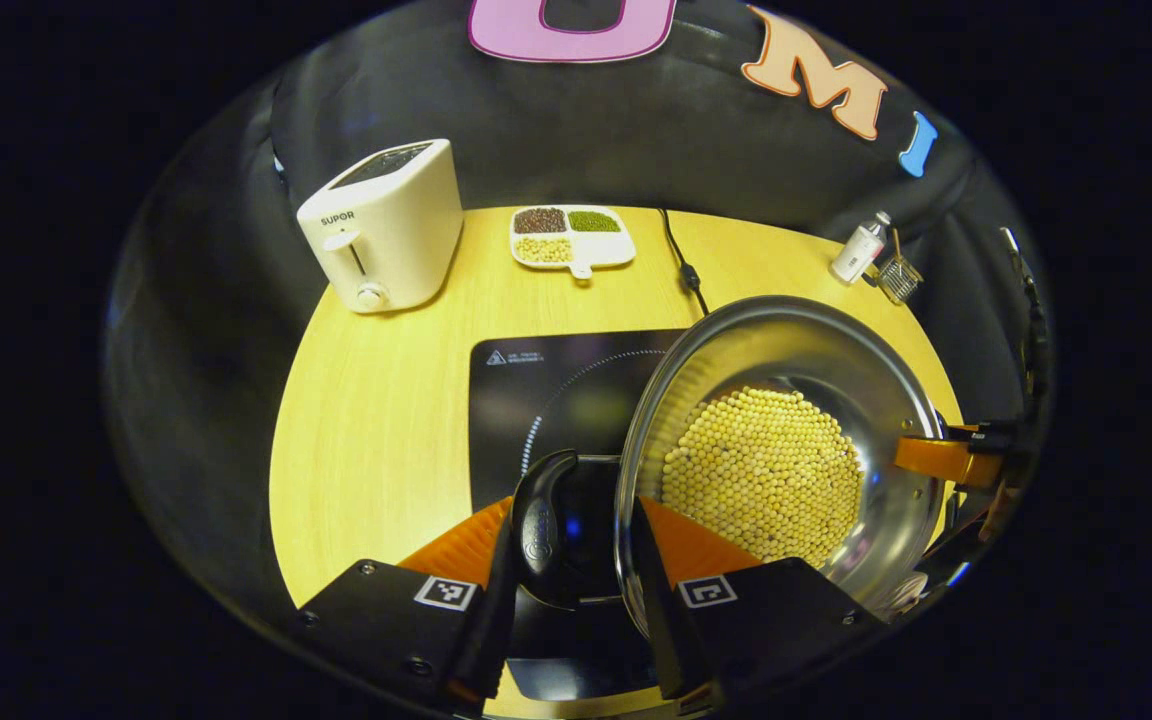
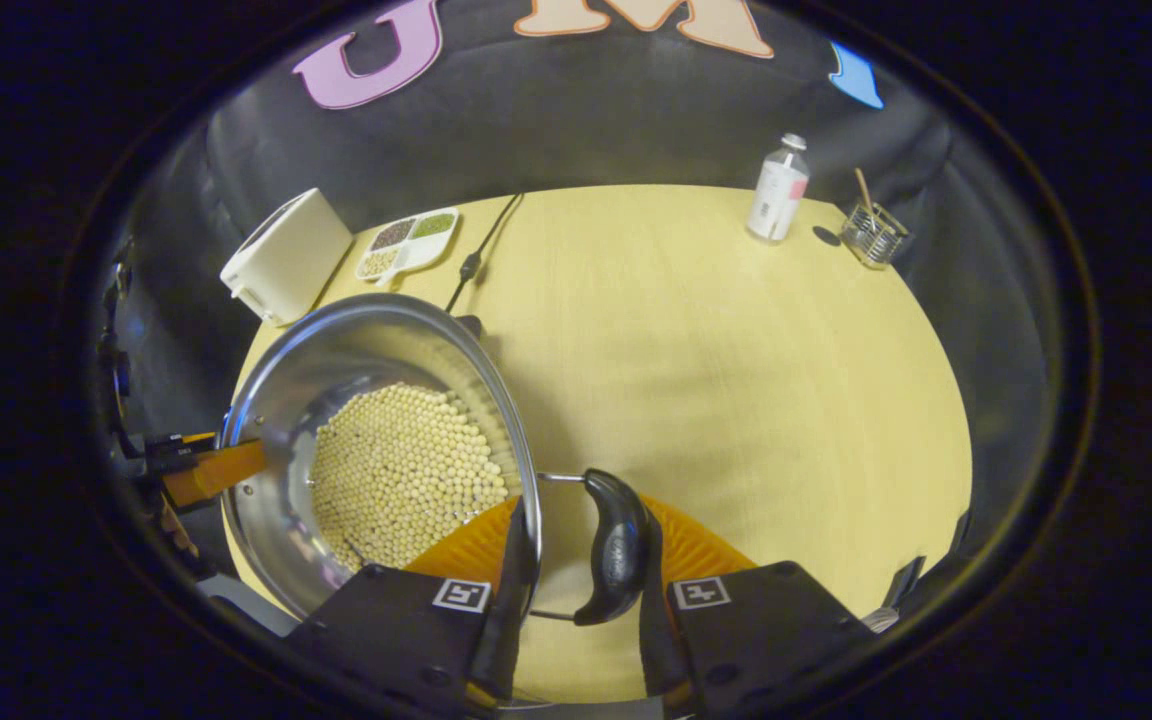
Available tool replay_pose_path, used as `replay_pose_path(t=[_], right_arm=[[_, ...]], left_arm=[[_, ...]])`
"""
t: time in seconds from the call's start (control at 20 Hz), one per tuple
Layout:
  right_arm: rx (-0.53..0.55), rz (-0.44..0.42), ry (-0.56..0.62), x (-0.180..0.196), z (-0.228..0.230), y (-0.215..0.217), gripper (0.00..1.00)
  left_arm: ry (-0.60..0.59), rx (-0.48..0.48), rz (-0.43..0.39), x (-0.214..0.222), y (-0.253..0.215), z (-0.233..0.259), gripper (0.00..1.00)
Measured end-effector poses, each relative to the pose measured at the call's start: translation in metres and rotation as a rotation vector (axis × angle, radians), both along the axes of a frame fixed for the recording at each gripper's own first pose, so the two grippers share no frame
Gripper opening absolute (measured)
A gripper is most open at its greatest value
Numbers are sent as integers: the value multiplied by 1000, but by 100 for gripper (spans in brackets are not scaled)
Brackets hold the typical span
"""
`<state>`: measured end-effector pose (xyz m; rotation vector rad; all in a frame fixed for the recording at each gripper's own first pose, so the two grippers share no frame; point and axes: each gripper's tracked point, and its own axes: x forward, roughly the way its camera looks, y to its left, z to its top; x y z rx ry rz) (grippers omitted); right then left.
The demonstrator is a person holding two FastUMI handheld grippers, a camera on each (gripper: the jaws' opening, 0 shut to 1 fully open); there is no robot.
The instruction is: First push the handle of the pot to place it horizontally, then grasp the pot with both hands and set it on the induction cooktop.
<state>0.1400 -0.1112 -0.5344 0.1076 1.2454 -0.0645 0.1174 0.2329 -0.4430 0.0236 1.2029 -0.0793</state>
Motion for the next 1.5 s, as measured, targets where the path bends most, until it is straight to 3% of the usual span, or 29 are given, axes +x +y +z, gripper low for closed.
replay_pose_path(t=[0.05, 0.25, 0.3, 0.65, 0.7, 1.5], right_arm=[[-2, 2, 3, 0, 5, -1, 51], [-5, 19, 4, 4, 10, 1, 47], [-7, 25, 5, 3, 9, 3, 51], [13, 37, 10, 11, -3, 24, 52], [14, 39, 11, 12, -4, 24, 48], [54, 24, -22, 11, -9, 31, 51]], left_arm=[[-1, 0, -3, 2, 3, -1, 59], [-19, 4, 6, 13, 19, -3, 59], [-22, 6, 6, 14, 22, -3, 59], [-43, 46, -3, 24, 49, -3, 59], [-45, 46, 0, 25, 50, -3, 58], [-23, 84, -6, 13, 55, 1, 64]])
